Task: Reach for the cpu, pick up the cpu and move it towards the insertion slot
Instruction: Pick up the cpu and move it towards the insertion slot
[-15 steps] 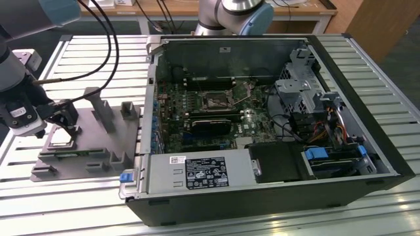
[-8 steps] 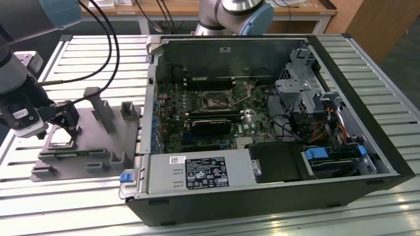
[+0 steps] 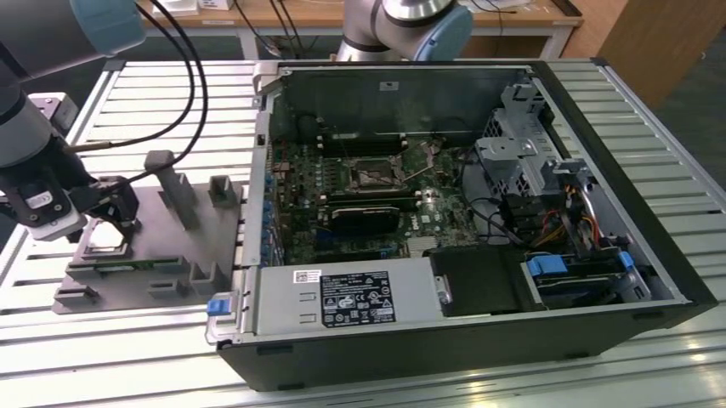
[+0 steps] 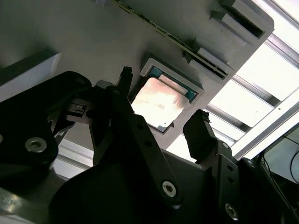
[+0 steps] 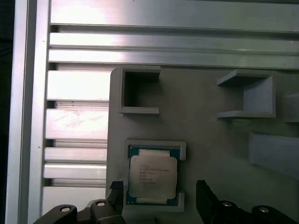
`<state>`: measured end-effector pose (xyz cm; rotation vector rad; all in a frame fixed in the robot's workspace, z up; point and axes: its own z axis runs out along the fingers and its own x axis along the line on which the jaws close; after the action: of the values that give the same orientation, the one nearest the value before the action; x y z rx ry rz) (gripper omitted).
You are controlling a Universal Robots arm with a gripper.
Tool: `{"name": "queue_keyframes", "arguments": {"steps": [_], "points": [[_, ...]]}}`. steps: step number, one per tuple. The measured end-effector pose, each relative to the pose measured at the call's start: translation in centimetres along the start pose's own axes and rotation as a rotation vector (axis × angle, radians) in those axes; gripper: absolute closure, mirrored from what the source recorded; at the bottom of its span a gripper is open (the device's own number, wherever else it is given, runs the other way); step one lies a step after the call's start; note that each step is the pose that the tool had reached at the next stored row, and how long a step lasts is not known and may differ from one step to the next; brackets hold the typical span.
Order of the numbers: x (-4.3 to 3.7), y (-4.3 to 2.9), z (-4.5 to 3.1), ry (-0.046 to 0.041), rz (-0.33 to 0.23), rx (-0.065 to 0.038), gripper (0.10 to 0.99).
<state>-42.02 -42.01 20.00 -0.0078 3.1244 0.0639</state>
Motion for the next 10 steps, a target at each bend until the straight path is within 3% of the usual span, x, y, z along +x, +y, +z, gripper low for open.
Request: {"name": "queue_keyframes", "arguments": {"steps": [10], "points": [[0.02, 0.41, 0.65, 0.0004, 0.003, 0.000, 0.369]]}}
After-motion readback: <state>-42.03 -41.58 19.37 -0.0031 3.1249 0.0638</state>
